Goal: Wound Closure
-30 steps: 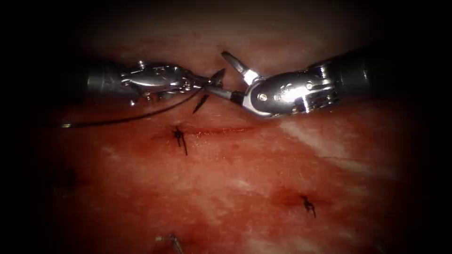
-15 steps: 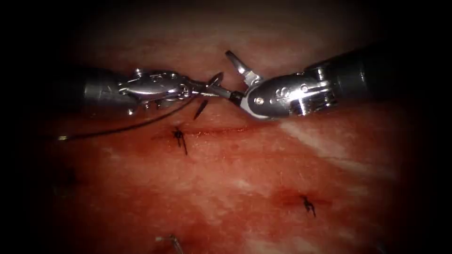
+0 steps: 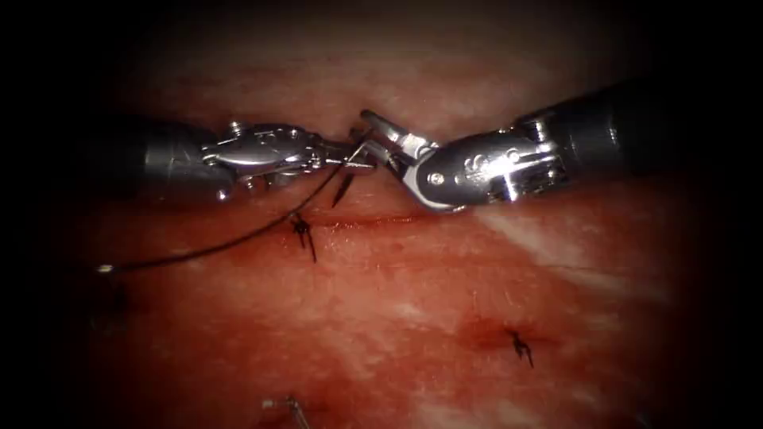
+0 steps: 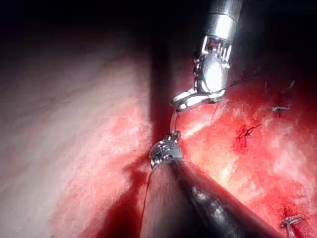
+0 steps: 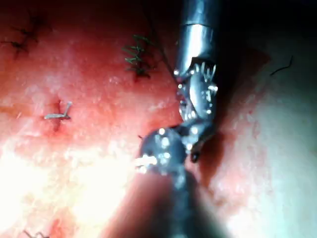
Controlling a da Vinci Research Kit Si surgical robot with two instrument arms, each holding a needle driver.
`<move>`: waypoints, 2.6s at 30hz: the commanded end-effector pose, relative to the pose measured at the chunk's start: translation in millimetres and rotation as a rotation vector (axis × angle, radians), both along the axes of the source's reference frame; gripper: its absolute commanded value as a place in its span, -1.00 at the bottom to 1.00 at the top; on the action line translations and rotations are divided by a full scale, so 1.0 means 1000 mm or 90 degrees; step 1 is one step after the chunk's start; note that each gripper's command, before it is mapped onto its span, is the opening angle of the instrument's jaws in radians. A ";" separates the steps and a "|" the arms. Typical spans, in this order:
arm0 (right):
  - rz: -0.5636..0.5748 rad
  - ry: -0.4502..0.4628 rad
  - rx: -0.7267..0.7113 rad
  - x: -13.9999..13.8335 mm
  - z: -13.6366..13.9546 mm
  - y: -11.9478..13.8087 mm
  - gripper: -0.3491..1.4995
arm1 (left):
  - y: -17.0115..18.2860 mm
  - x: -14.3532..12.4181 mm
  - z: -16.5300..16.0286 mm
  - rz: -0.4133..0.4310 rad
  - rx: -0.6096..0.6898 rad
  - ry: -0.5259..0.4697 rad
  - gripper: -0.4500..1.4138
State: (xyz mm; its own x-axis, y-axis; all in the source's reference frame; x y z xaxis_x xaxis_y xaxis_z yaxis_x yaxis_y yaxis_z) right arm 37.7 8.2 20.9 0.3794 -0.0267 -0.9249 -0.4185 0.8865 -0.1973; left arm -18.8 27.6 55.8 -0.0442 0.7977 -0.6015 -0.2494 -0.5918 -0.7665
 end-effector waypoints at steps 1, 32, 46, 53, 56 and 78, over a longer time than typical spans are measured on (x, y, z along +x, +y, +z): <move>-0.006 -0.001 -0.007 0.0003 0.0007 -0.0004 -1.00 | -0.0002 -0.0003 0.0004 0.001 0.003 0.000 -1.00; -0.232 0.112 0.055 -0.0021 0.0023 0.0028 -1.00 | -0.0121 -0.0010 -0.0053 0.073 -0.164 0.098 0.19; -0.292 0.068 -0.059 -0.0003 0.0026 0.0021 -1.00 | -0.0144 -0.0051 0.0010 0.122 -0.178 0.172 0.06; -0.306 0.053 -0.094 0.0005 0.0038 0.0018 -1.00 | -0.0146 -0.0049 0.0022 0.136 -0.178 0.186 0.06; -0.306 0.053 -0.096 0.0006 0.0041 0.0017 -1.00 | -0.0152 -0.0050 0.0025 0.148 -0.181 0.196 0.06; -0.313 0.035 -0.144 0.0015 0.0073 0.0006 -1.00 | -0.0162 -0.0042 0.0033 0.156 -0.165 0.203 0.10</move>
